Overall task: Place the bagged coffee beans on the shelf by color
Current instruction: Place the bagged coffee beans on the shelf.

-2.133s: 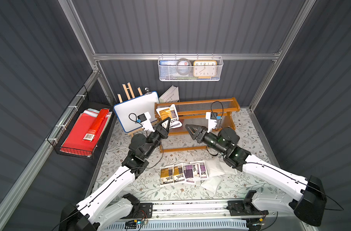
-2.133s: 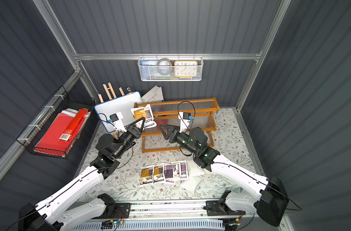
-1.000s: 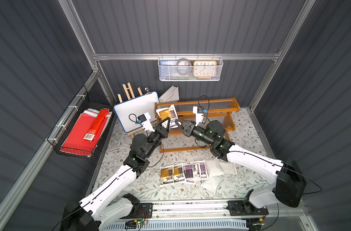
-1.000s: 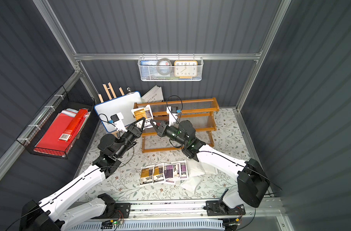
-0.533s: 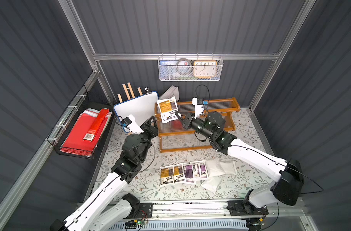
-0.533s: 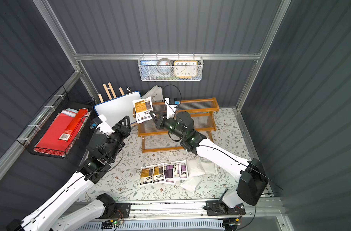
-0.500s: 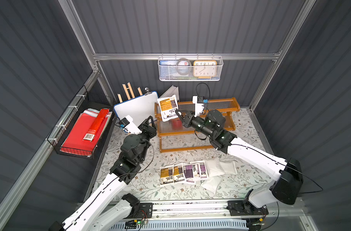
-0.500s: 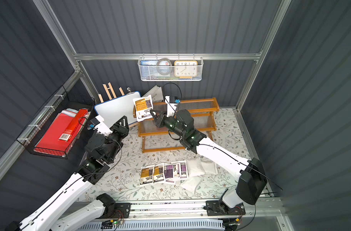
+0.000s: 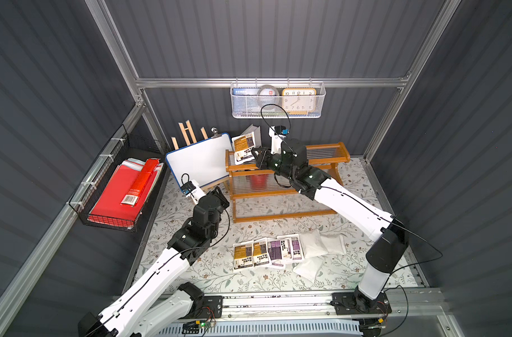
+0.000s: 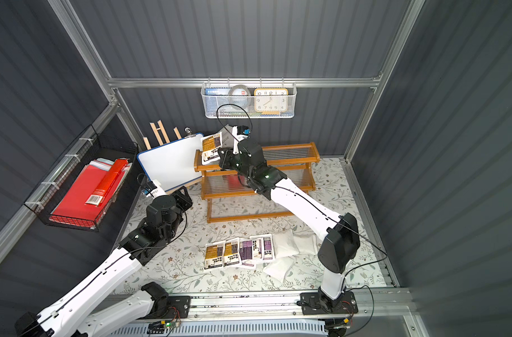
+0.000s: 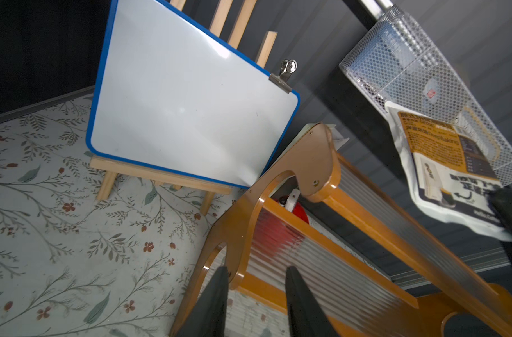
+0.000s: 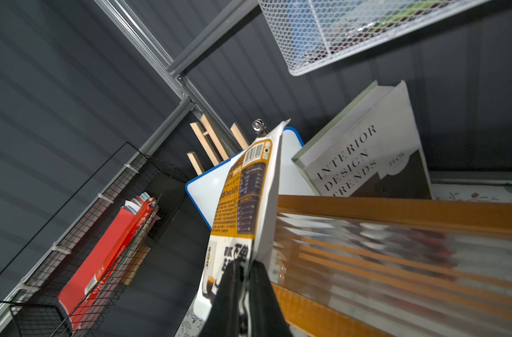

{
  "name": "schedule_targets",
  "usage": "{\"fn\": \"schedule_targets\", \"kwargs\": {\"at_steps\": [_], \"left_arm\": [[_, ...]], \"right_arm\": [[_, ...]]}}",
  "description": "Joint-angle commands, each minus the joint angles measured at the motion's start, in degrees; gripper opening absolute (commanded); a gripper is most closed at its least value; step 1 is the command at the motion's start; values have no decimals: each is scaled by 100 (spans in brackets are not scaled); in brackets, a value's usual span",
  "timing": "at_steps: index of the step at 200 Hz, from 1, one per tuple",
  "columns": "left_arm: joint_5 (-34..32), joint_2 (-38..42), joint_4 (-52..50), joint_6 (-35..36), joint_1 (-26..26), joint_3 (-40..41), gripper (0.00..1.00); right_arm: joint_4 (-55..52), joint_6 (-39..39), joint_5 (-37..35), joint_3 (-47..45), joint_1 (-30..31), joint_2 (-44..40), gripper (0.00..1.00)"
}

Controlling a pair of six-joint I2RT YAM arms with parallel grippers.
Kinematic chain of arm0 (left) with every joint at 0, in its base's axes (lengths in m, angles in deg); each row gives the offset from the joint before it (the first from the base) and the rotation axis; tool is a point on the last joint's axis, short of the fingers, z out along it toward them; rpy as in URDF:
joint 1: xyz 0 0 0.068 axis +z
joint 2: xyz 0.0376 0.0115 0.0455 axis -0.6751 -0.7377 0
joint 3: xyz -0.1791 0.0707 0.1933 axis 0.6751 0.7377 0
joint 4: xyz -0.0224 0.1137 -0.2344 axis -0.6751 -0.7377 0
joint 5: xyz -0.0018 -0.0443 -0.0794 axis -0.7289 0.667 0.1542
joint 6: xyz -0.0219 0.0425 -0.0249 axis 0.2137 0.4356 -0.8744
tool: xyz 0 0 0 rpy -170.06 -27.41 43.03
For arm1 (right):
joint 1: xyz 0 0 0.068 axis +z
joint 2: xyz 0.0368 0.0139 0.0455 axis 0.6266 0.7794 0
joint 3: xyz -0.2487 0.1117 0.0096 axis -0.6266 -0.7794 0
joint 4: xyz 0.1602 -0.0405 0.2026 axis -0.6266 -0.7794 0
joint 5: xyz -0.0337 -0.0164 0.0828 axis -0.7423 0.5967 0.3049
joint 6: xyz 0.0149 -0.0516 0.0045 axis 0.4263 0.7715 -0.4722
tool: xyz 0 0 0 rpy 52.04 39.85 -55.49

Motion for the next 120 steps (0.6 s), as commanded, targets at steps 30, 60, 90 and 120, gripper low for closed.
{"fn": "schedule_targets", "kwargs": {"at_steps": [30,60,90,120], "left_arm": [[191,174,-421,211,12,436,37],[507,43,-314,269,7,592,37],[833,-15,-265,393,8,715,37],[1078,-59,-242,583,4,797,36]], "right_arm": [[-547,-109,-143,170,-80,133,0],[-592,-65,-189,129,-134,189,0],[-591,-81,-223,95,-153,234,5],[-622,-90,-245,77,-161,279,23]]}}
